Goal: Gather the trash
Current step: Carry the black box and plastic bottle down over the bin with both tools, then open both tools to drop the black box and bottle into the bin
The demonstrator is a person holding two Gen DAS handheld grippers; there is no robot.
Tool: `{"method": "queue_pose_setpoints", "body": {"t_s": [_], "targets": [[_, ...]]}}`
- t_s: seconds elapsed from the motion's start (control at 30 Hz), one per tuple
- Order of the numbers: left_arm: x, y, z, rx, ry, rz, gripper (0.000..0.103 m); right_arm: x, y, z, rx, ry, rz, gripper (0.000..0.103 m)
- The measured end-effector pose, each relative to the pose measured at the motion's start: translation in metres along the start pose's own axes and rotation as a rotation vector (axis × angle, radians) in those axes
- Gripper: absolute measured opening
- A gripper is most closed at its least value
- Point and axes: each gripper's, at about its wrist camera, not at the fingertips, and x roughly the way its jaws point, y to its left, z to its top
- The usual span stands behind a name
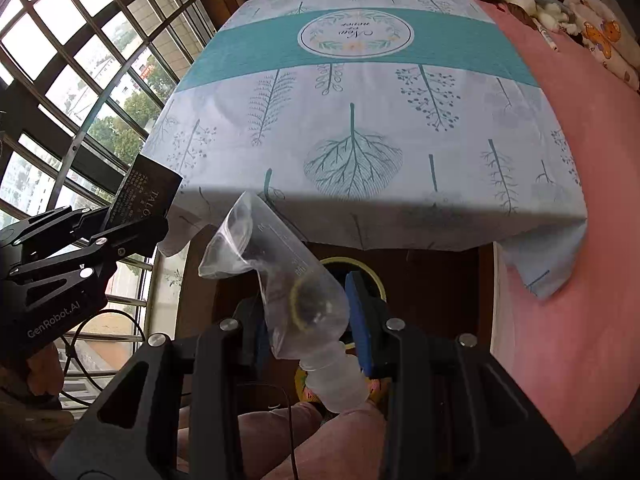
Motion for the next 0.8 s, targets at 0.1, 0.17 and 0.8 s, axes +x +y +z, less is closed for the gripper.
{"method": "queue_pose_setpoints", "body": {"t_s": [0.1, 0.17, 0.8], "targets": [[0.036, -0.012, -0.011, -0.009, 0.048, 0.015, 0.03, 0.029, -0.014, -0.016, 0.037, 0.064, 0.01, 0.03], [0.064, -0.017, -0.016, -0.024, 0.08, 0.025, 0.03, 0.053, -0.027, -0.028, 0.071, 0.101, 0.021, 0.03], [0.298, -0.009, -0.081, -0.113, 0.125, 0.097, 0.062, 0.315, -0.097, -0.113, 0.226, 0.303, 0.097, 0.031]]}}
